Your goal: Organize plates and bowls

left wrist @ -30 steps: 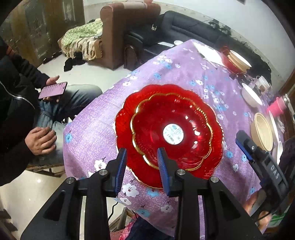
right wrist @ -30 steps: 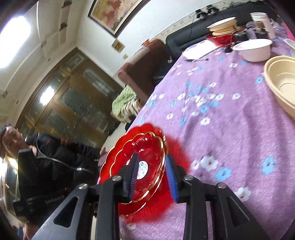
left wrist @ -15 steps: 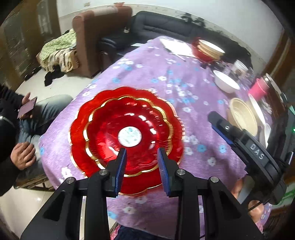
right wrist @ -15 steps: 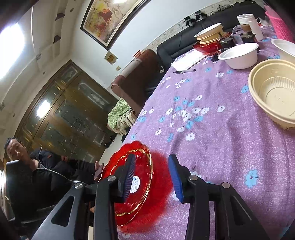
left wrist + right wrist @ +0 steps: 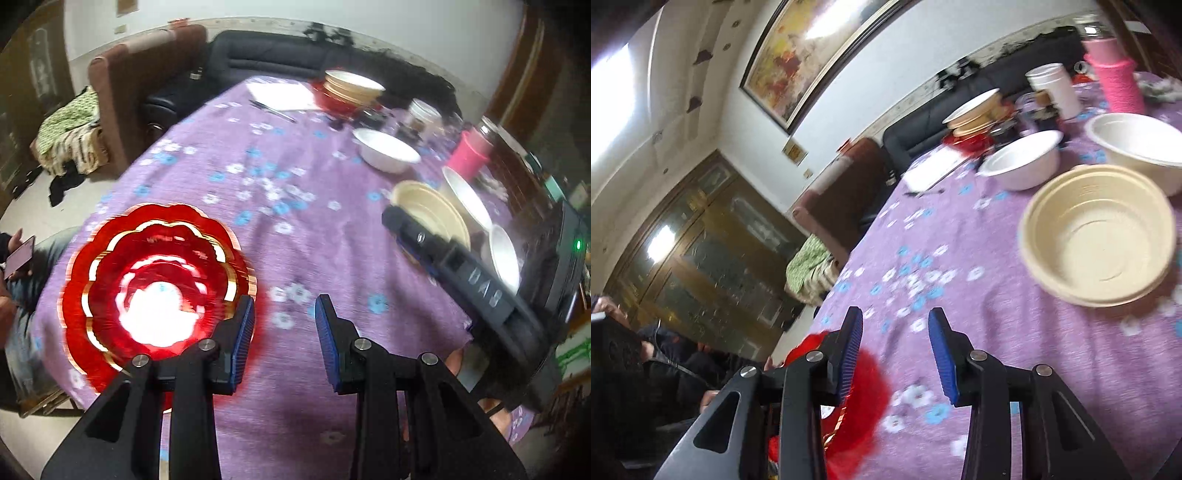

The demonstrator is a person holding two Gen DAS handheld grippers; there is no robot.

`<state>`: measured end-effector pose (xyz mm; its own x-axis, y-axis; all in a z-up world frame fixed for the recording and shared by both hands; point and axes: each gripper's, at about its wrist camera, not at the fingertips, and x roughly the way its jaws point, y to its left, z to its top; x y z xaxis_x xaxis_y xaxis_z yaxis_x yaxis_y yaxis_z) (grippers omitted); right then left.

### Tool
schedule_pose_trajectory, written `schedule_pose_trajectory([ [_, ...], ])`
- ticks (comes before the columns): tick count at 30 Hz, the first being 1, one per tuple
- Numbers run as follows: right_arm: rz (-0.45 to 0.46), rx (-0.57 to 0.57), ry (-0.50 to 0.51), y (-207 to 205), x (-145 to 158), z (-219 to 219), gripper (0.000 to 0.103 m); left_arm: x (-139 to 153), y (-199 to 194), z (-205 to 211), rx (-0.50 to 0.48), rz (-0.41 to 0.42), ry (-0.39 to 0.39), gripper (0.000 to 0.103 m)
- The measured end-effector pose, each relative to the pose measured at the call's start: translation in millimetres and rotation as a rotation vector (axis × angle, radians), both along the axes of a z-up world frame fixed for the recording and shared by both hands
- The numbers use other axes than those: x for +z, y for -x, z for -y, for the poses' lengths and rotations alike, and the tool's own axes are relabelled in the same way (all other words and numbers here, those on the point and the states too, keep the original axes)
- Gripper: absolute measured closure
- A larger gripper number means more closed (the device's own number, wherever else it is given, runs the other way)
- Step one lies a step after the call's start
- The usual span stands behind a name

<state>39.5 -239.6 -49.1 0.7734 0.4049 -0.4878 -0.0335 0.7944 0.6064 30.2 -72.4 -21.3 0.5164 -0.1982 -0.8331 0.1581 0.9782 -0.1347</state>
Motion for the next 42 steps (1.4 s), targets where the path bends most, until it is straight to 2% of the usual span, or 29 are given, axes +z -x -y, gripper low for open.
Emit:
schedule_pose_trajectory([
  [5,0.004,-0.074,-0.042,6,3,33,0.062,-6,2,22,-0.043,-0.012,-0.014,0.072],
  [9,0.018,-0.088,-0.029,13,7,39,0.062,-4,5,35,-0.059,0.013,-0.031,0.072],
  [13,0.037,-0.106,0.023,23,9,46,0.062,-4,5,50,-0.085,0.056,-0.052,0.072],
  [20,0.064,-0.243,0.138,57,13,84,0.057,-10,-4,80,-0.12,0.138,-0.083,0.072],
  [25,0.085,-0.306,0.224,83,14,105,0.054,-13,-8,100,-0.153,0.163,-0.087,0.072],
  [33,0.07,-0.34,0.225,93,9,123,0.053,-16,-19,115,-0.17,0.163,-0.077,0.072],
  [42,0.054,-0.335,0.251,89,5,120,0.053,-24,-29,117,-0.164,0.147,-0.072,0.072],
])
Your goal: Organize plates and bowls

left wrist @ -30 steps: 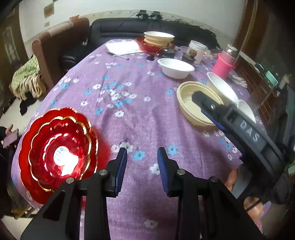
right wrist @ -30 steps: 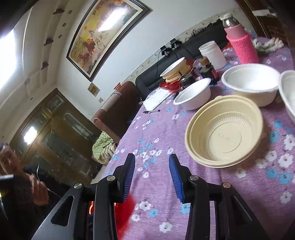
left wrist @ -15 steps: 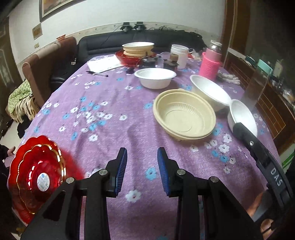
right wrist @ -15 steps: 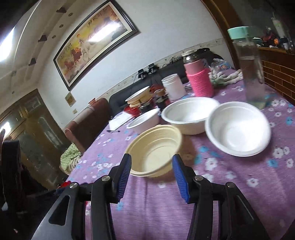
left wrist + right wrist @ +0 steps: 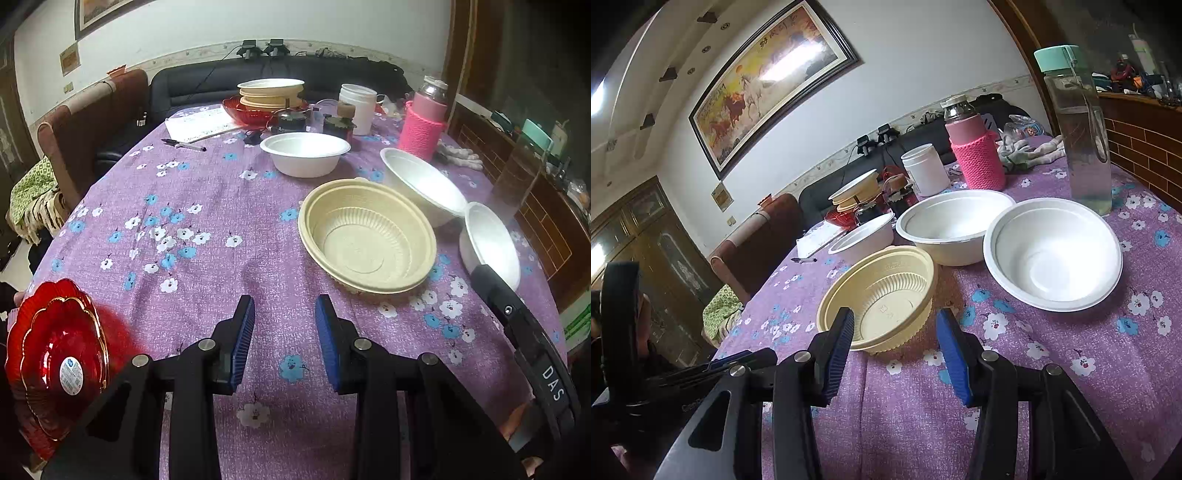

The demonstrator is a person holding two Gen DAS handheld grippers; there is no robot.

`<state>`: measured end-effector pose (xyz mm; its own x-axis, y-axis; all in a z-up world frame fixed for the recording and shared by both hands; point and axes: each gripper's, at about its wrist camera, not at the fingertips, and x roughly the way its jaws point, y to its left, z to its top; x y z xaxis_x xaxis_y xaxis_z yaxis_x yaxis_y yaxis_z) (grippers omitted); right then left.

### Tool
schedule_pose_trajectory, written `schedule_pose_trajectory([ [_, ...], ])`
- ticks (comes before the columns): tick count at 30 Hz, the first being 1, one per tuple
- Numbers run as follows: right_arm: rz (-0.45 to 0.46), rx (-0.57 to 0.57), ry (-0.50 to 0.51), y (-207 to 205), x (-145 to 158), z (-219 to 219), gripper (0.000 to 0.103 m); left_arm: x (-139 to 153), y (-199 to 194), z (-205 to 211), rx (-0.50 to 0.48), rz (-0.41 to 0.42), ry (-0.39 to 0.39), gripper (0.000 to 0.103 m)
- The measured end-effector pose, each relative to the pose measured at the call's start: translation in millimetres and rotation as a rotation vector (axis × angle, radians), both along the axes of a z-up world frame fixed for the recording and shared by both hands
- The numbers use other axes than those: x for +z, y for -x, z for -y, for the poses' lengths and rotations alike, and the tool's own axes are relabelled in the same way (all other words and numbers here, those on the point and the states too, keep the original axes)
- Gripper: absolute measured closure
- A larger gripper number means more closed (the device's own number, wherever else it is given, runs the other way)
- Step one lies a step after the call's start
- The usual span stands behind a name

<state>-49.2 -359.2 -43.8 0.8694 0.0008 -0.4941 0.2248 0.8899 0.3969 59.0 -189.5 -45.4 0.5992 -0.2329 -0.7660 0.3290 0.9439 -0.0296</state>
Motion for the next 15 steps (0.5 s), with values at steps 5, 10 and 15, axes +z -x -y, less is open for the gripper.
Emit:
schedule_pose_trajectory([
  [5,-0.01,-0.006,-0.004,-3,-3,2,0.053,-3,-5,-1,0.006,-0.008,0.006,0.072],
  [10,-0.013,-0.01,-0.01,-5,-6,4,0.052,-5,-11,-1,0.014,0.006,0.006,0.072],
  [15,-0.012,-0.007,-0.01,-6,-6,3,0.051,2,-22,-3,0.046,0.07,0.021,0.072],
])
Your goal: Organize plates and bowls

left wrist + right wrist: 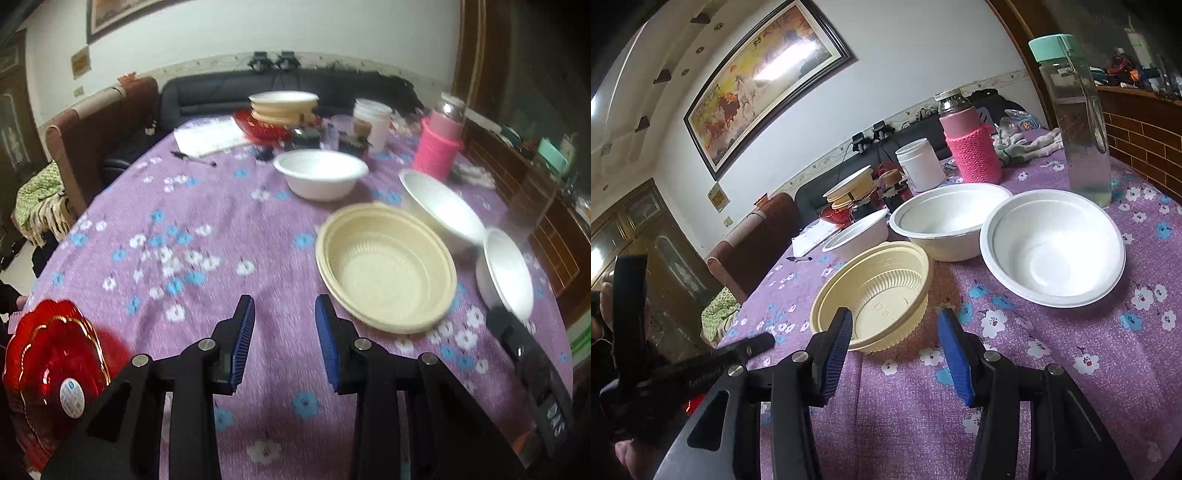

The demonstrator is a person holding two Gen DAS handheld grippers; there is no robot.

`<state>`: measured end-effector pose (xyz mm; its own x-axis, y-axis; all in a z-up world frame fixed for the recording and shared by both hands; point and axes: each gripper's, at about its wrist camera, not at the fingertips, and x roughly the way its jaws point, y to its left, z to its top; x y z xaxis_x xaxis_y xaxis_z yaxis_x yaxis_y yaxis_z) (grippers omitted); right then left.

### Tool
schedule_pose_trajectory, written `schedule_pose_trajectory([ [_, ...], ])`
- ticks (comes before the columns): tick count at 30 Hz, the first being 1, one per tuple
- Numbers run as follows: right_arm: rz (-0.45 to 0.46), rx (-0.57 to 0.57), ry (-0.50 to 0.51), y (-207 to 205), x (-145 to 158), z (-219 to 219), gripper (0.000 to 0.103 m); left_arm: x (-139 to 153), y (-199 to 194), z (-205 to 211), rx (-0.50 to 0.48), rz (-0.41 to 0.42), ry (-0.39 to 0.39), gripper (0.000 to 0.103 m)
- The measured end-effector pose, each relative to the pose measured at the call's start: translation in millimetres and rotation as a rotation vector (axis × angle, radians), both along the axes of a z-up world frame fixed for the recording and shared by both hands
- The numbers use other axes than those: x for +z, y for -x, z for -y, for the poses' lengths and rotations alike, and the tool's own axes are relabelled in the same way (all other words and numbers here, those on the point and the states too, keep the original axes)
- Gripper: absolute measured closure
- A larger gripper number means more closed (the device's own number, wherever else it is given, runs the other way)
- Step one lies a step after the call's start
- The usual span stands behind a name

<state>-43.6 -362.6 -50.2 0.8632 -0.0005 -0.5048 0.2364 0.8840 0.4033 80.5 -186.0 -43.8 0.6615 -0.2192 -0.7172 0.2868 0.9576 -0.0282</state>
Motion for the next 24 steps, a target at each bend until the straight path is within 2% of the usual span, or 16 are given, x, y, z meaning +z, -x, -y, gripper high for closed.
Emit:
schedule_pose_trajectory([
  [4,-0.006,0.0,0.005,-2,-2,0,0.051,-3,-2,-3,0.026,0.061,-0.003,0.072],
  [9,-0.008,-0.002,0.014,-3,-3,0,0.051,-17,0,-5,0.034,0.192,0.002,0.072],
  [10,-0.007,-0.002,0.017,-3,-3,-1,0.051,-21,0,-5,0.041,0.202,-0.011,0.071],
  [12,-0.007,0.005,0.022,-4,-3,-3,0.051,-23,-6,-8,0.022,0.161,0.025,0.071],
  [14,-0.007,0.01,0.027,-5,-3,-4,0.051,-23,-7,-11,0.026,0.169,0.048,0.065],
  [15,-0.008,0.013,0.029,-5,-3,-5,0.051,-24,-7,-10,0.041,0.193,0.025,0.052],
  [16,-0.009,0.016,0.031,-6,-3,-5,0.051,-25,-6,-10,0.049,0.202,0.012,0.043],
  [24,-0.001,0.022,0.046,-7,-3,-8,0.05,-25,-1,-12,0.046,0.231,0.01,0.043],
])
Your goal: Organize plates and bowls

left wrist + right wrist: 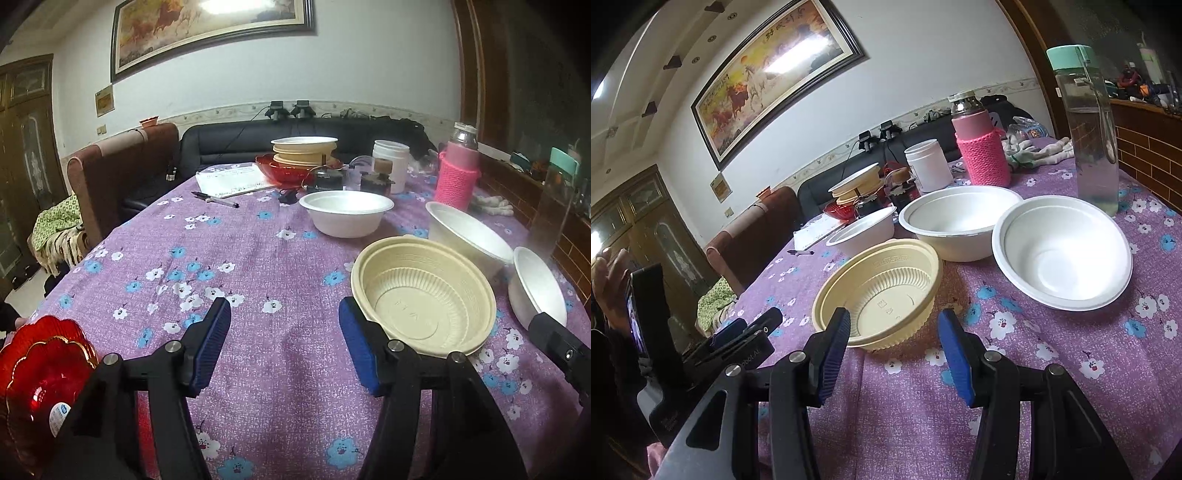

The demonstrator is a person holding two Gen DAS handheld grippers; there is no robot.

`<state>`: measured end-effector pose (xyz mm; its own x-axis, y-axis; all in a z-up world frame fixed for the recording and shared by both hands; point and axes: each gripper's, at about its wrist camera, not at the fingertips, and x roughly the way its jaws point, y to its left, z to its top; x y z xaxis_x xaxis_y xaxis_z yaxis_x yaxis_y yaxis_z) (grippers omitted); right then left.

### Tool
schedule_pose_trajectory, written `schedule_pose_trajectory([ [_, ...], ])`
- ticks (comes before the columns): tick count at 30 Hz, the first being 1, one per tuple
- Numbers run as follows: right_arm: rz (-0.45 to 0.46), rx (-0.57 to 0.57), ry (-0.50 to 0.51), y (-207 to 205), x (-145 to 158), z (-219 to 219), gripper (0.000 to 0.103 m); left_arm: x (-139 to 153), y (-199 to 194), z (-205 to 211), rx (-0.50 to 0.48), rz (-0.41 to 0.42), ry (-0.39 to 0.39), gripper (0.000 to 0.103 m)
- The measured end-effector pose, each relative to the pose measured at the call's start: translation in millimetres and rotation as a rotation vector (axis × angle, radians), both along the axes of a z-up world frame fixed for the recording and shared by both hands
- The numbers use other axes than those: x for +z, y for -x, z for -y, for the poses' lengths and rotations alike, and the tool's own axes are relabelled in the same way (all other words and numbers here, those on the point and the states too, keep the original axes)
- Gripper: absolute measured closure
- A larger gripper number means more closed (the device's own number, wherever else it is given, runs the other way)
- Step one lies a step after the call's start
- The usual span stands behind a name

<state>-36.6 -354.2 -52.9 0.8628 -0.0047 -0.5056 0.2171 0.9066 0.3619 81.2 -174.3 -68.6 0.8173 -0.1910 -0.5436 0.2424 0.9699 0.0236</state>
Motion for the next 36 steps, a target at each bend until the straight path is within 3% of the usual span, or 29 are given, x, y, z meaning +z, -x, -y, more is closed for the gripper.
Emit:
schedule_pose_trajectory([
  [36,-0.023,-0.011,0.012,-2.9,-2.8,0.0,0.049,-5.5,-4.4,-1.1,-0.008,-0.053,0.01,0.043],
])
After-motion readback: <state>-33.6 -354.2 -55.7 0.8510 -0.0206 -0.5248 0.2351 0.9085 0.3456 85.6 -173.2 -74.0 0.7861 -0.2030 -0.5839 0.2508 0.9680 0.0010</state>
